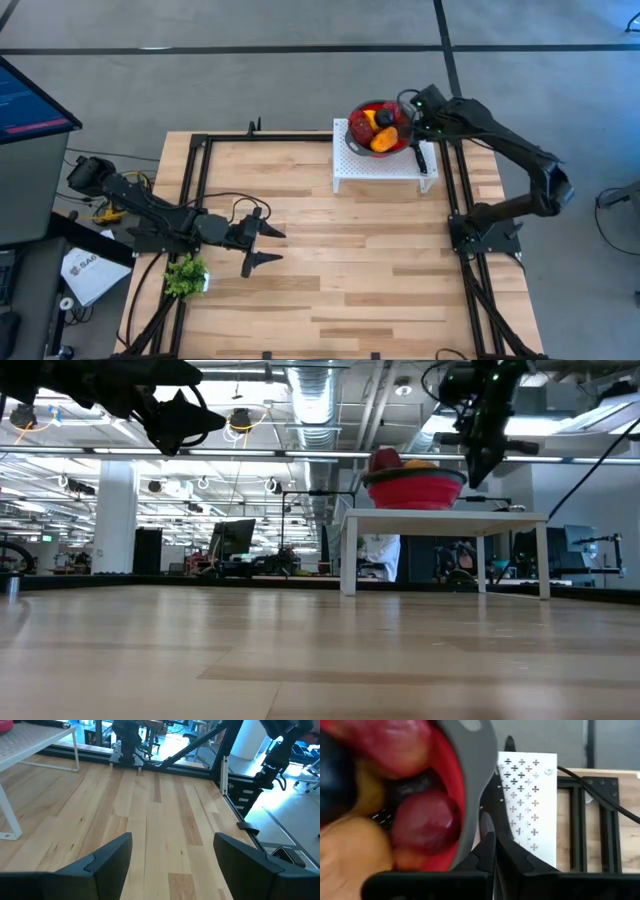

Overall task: Pick & Place Fruit
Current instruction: Adjust the orange strainer bowl on the shelf

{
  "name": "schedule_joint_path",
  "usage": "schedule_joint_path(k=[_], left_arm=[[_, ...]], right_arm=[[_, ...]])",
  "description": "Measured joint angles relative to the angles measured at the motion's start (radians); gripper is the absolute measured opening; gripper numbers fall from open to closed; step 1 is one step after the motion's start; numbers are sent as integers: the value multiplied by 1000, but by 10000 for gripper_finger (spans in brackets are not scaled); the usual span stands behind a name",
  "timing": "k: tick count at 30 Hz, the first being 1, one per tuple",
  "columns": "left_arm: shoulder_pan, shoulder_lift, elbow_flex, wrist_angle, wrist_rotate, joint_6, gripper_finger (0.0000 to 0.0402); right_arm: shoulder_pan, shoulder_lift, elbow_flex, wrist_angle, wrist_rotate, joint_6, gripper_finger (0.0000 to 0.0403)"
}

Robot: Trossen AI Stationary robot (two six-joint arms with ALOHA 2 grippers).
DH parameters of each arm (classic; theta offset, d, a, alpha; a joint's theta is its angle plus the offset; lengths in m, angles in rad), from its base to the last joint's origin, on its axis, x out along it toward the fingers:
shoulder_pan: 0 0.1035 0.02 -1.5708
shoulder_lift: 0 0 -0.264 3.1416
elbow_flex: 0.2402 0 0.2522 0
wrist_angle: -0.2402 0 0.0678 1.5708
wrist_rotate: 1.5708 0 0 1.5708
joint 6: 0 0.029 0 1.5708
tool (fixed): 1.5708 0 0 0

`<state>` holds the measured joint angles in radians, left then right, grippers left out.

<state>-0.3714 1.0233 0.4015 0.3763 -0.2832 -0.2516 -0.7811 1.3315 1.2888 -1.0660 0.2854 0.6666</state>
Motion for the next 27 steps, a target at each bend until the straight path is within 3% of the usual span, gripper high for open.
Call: schedule_joint_path(k=[5, 12, 27], left_arm=[[0, 0, 0, 0, 0, 0, 273], [0, 0, 0, 0, 0, 0, 273], [0, 0, 0, 8, 0, 0, 273]], right_arm=[[-12, 51, 0, 5, 19, 12, 21], [7, 54, 0, 45, 7, 4, 2], [35, 46, 0, 51, -51, -12, 4]])
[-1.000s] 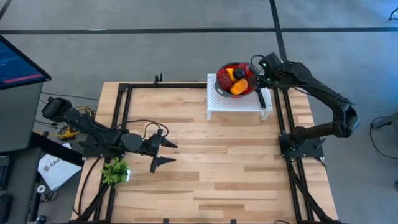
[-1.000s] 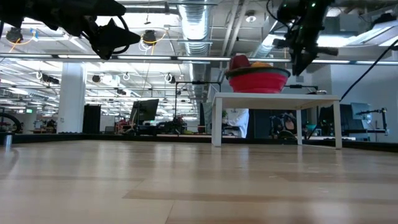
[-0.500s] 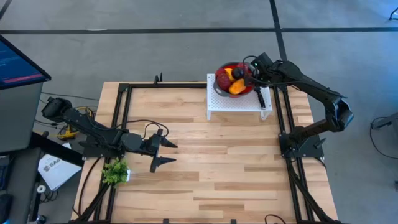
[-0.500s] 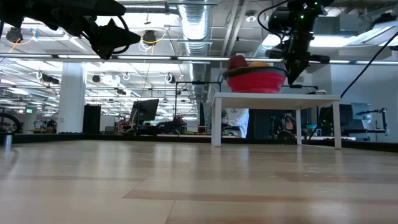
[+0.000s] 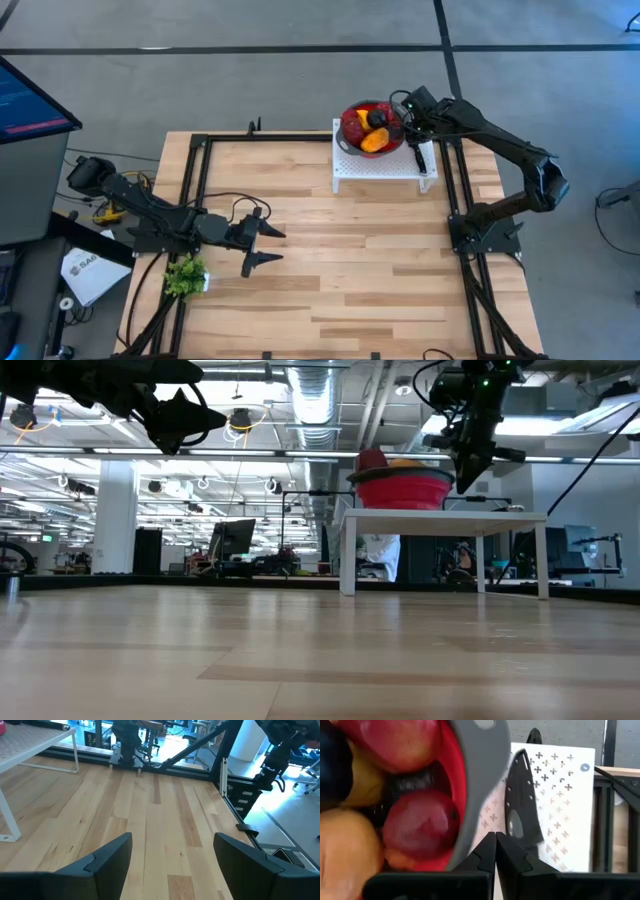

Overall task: Pick & Place Fruit
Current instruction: Adjust the orange strainer bowl on the shelf, then return to Home Position

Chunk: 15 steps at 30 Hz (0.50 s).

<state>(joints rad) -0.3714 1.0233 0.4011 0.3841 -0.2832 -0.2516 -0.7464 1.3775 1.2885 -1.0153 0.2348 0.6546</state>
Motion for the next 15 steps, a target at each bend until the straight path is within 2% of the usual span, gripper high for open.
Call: schedule_joint_path(k=[9, 11, 15], left_arm=[[0, 0, 0, 0, 0, 0, 273], [0, 0, 0, 0, 0, 0, 273], [0, 0, 0, 0, 0, 0, 273]], right_arm=[[13, -119, 0, -210, 17, -58, 1], [69, -161, -5, -240, 49, -64, 1], [272, -275, -77, -183, 79, -64, 1]])
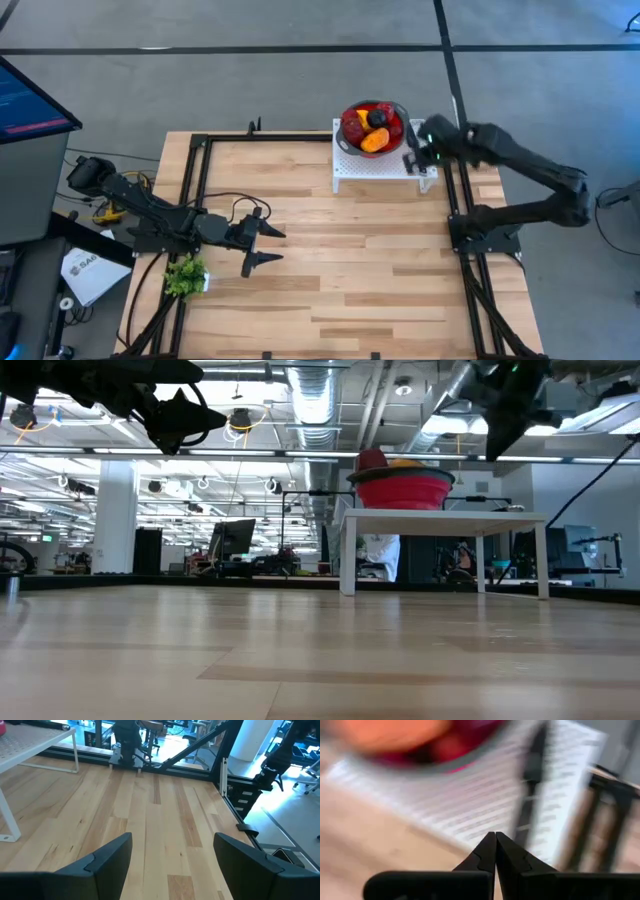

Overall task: Pick & Place Fruit
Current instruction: Return to Home Position

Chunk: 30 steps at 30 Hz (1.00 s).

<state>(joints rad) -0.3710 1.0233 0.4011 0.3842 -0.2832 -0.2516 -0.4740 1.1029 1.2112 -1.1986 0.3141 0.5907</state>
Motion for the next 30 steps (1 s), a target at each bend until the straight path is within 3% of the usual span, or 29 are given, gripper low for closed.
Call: schedule_joint_path(k=[5, 9, 12, 15, 20, 23, 26, 30], left_arm=[[-3, 0, 0, 0, 0, 0, 273], [-3, 0, 0, 0, 0, 0, 273], [-3, 0, 0, 3, -1, 0, 273], [-3, 0, 0, 8, -1, 0, 273], [0, 0, 0, 24, -1, 7, 273], [0, 0, 0, 24, -1, 7, 273], [0, 0, 0, 24, -1, 6, 273], [0, 0, 0, 28, -1, 7, 273]], right_arm=[[310, -161, -216, 251, -7, 61, 1], [545, -249, -394, 508, -28, -62, 1], [641, -281, -473, 580, -17, -174, 3], [715, -279, -538, 682, -21, -121, 4], [772, -231, -615, 825, -31, -145, 4], [769, -220, -614, 896, -103, -337, 4], [718, -289, -613, 956, -252, -461, 4], [610, -432, -614, 949, -370, -489, 4]])
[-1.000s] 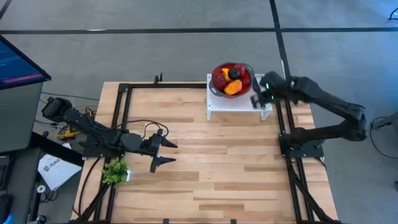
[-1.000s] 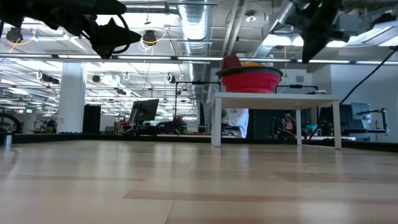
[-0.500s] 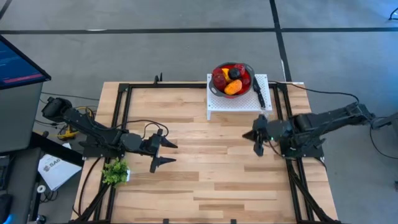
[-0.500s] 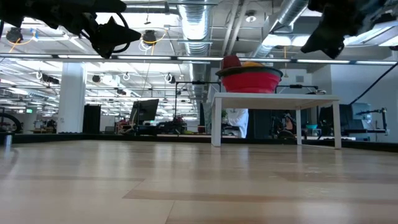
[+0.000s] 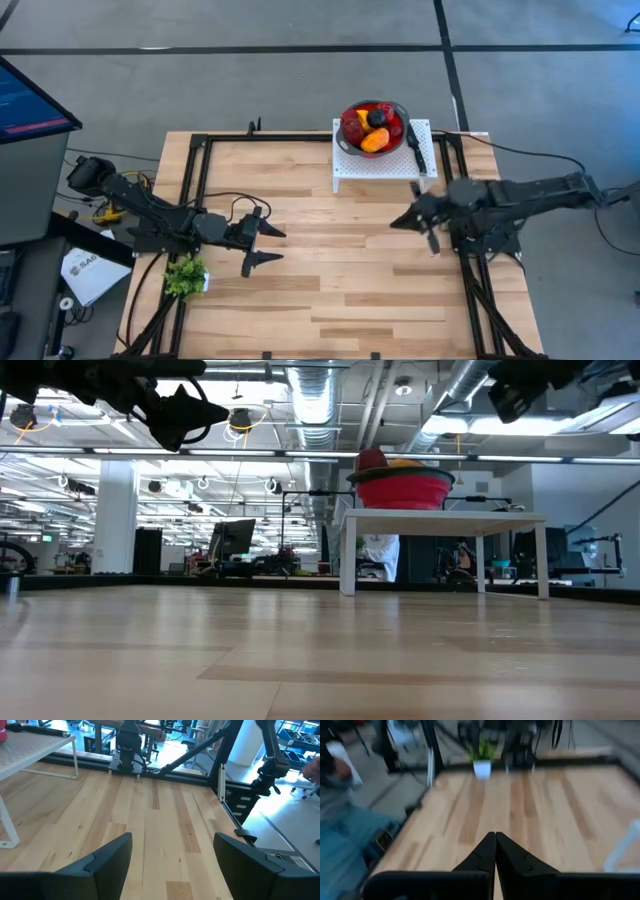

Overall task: Pick & Place Fruit
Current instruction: Return to Home Position

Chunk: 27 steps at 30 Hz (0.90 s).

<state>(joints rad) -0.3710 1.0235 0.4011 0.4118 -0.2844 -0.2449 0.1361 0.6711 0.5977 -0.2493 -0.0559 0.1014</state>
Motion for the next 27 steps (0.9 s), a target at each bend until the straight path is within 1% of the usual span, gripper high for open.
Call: schedule_joint_path(k=[4, 6, 9, 12, 15, 17, 20, 24, 27], left_arm=[[0, 0, 0, 0, 0, -5, 273], [0, 0, 0, 0, 0, -7, 273], [0, 0, 0, 0, 0, -6, 273], [0, 0, 0, 1, 0, -5, 273], [0, 0, 0, 1, 0, -6, 273], [0, 0, 0, 1, 0, -6, 273], [0, 0, 0, 2, 0, -7, 273], [0, 0, -2, 4, -7, -7, 273], [0, 0, -3, 7, -11, -7, 273]], right_arm=[[-105, -135, -65, 76, -152, -56, 4], [-148, -229, -117, 104, -198, -49, 4], [-185, -357, -214, 226, -227, -5, 4], [-191, -467, -328, 276, -257, 17, 4], [-189, -583, -430, 343, -261, 35, 4], [-189, -656, -490, 356, -261, 44, 4], [-189, -667, -550, 396, -265, 49, 4], [-190, -655, -589, 451, -262, 40, 4], [-191, -668, -589, 483, -264, 20, 4]])
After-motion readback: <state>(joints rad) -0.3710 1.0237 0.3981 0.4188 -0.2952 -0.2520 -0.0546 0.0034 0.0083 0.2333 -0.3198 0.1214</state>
